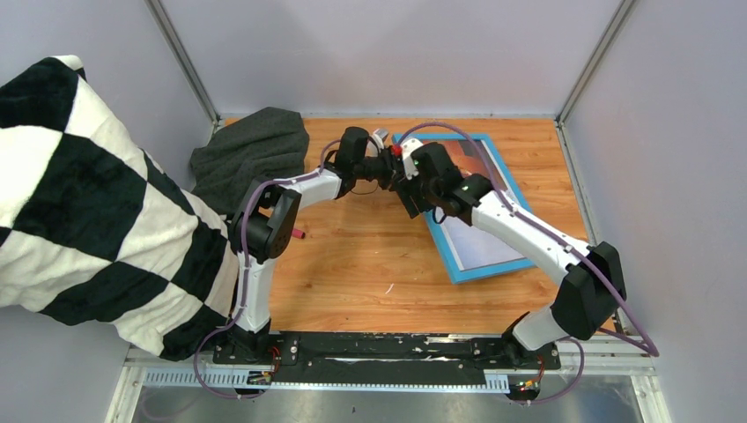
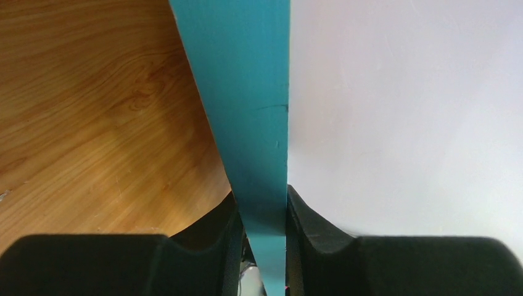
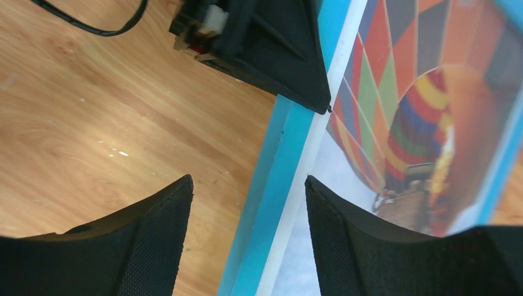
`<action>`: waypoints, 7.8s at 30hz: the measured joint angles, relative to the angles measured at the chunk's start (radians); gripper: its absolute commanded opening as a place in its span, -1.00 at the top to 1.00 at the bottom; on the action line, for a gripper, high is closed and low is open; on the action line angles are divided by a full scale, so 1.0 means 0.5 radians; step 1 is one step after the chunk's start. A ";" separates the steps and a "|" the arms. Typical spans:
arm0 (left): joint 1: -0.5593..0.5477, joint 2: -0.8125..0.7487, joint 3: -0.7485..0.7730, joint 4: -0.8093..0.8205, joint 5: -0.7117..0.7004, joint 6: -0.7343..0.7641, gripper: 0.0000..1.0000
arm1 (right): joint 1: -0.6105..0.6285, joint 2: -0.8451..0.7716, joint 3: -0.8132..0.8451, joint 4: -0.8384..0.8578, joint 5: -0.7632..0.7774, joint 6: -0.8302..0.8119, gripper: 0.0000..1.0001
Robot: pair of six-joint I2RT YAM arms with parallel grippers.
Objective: Take the photo out of the frame
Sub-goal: Turn over the photo frame at the center of the board, then pick up the screwdriver from the center of the board.
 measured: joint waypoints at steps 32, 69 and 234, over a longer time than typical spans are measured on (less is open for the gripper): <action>0.033 -0.016 -0.035 0.007 -0.002 -0.052 0.50 | 0.553 0.460 -0.212 0.316 1.636 -0.702 0.50; 0.743 -0.425 0.105 -1.176 -0.220 1.776 -1.00 | -0.043 -0.044 0.906 -0.517 0.649 -0.188 0.99; 0.326 -0.982 -0.613 -2.095 -1.085 4.559 1.00 | -0.826 -1.075 -0.217 -0.580 -1.554 -0.776 -0.55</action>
